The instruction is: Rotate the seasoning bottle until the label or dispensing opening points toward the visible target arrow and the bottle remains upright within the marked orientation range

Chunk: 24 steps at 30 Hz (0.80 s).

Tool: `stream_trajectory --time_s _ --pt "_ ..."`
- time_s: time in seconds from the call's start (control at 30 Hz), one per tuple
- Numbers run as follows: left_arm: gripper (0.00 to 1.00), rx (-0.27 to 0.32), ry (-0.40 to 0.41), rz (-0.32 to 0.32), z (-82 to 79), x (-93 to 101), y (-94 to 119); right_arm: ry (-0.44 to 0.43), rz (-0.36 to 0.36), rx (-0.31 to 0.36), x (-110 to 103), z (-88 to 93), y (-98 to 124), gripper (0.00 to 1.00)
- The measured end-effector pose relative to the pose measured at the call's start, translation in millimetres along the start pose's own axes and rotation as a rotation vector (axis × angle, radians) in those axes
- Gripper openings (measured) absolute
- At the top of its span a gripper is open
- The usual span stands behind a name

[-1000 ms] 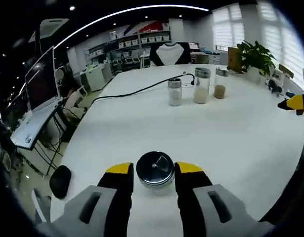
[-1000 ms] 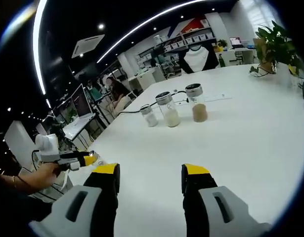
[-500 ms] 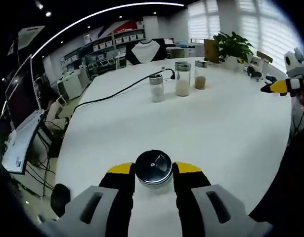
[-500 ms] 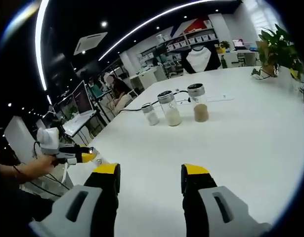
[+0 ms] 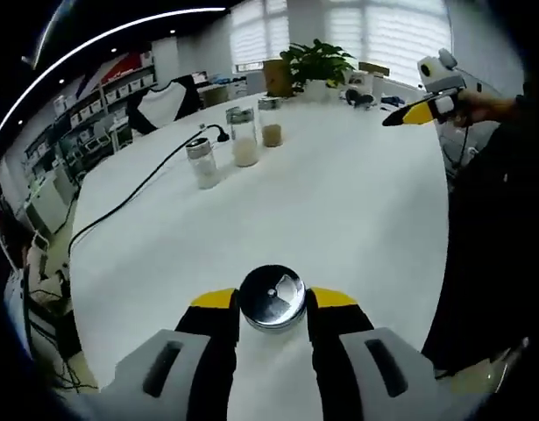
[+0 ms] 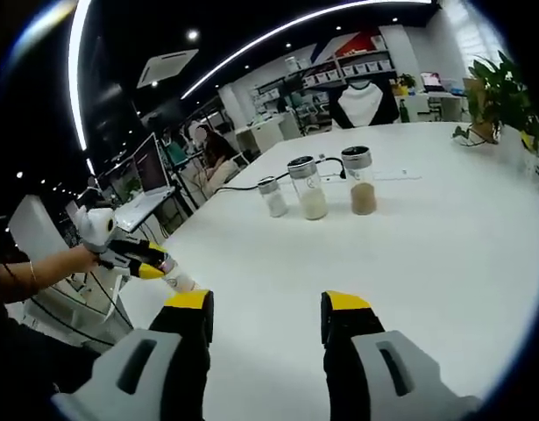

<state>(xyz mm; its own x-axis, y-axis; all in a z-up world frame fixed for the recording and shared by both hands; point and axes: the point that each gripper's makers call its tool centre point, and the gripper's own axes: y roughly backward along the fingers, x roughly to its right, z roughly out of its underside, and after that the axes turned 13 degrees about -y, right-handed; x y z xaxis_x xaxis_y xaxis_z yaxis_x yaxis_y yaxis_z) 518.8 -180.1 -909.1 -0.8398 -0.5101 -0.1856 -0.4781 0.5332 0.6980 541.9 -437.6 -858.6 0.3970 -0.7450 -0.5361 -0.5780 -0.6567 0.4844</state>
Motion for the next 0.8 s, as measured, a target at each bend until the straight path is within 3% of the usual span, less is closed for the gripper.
stream_trajectory --time_s 0.17,0.2,0.33,0.43,0.63,0.73,0.8 --pt "0.32 0.009 -0.052 0.126 0.1 4.7 -0.5 0.007 0.010 -0.002 0.4 1.3 0.0 0.48" --pt "0.32 0.016 -0.080 0.139 -1.9 5.9 -1.0 0.006 0.013 -0.001 0.2 1.2 -0.1 0.48" --pt "0.33 0.014 -0.065 0.137 2.3 2.0 -4.2 0.003 0.016 0.007 -0.7 -0.2 0.4 0.48" --pt "0.35 -0.045 -0.007 0.100 7.2 1.2 -5.9 0.025 0.032 0.005 2.2 -0.3 0.1 0.48" --pt "0.48 0.000 0.106 -0.018 -6.3 -5.6 -5.7 0.028 0.036 0.006 1.6 -1.1 -2.5 0.49" --pt "0.49 -0.031 0.106 -0.057 -5.2 -4.9 -4.5 0.026 0.035 0.007 0.7 -2.2 -4.4 0.49" --pt "0.49 -0.067 0.142 -0.132 -0.6 -10.2 -2.1 0.032 0.035 0.007 0.5 -3.1 -5.5 0.49"
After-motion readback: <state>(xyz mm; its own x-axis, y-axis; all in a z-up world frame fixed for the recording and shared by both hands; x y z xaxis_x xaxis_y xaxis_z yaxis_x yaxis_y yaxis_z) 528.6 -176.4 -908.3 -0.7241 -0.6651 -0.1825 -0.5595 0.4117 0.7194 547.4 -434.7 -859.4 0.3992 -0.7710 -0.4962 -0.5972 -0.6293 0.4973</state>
